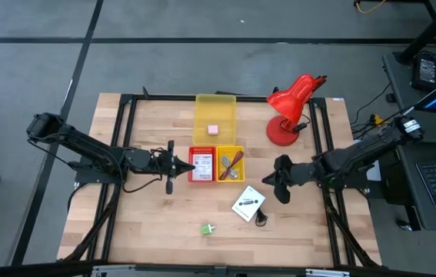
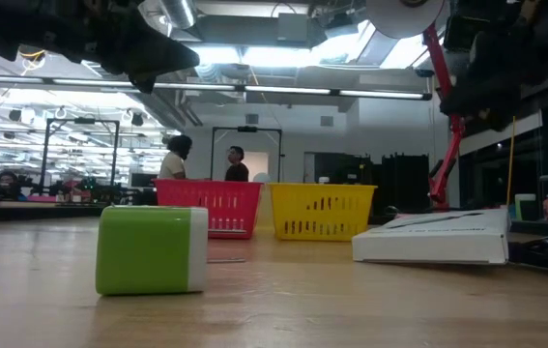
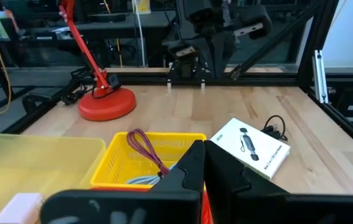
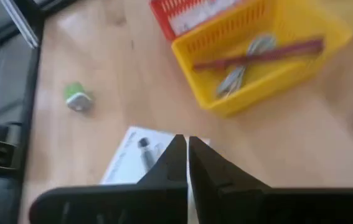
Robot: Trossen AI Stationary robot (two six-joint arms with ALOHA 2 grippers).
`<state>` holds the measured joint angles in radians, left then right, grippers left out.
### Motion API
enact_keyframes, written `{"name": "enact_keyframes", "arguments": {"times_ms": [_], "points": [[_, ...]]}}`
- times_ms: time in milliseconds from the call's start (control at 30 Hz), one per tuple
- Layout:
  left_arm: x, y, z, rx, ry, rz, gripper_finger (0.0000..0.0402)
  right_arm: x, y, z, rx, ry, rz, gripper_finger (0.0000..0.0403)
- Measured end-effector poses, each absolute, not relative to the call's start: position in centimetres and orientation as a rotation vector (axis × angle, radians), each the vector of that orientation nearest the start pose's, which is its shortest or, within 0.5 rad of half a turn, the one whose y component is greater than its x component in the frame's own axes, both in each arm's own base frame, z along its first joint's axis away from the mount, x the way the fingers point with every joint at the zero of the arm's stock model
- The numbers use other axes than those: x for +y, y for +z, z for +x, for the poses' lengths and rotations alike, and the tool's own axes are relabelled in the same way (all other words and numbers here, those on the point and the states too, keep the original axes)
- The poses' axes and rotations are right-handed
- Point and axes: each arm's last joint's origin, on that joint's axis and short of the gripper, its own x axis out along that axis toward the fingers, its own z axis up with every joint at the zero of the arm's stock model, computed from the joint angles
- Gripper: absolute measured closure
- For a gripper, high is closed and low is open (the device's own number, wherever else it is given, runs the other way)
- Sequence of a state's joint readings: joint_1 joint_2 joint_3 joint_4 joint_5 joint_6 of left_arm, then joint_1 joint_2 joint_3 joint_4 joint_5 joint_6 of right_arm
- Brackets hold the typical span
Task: Pick and place items into bin
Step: Put the card reader box into the red bin
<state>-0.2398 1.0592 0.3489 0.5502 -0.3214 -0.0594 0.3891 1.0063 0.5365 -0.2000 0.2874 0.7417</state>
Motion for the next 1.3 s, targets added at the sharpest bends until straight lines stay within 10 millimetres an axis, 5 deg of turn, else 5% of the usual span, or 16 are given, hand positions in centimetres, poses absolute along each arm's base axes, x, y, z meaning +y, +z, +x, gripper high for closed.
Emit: {"name": "enact_keyframes", "arguments": {"times_ms": [333, 900, 1300], "points": [[-4.2, 20.4, 20.6, 0.159, 0.081, 0.006, 0.0398, 8.0, 20.7, 18.4, 0.669, -0.134, 0.696, 0.0383], [-4.4, 20.2, 20.5, 0.177, 0.042, 0.009, 0.0398, 7.9, 20.6, 18.4, 0.678, -0.174, 0.783, 0.0196], [-4.4, 20.1, 20.5, 0.183, 0.045, -0.030, 0.0399, 7.8, 19.9, 17.7, 0.792, -0.192, 0.770, 0.0182]]}}
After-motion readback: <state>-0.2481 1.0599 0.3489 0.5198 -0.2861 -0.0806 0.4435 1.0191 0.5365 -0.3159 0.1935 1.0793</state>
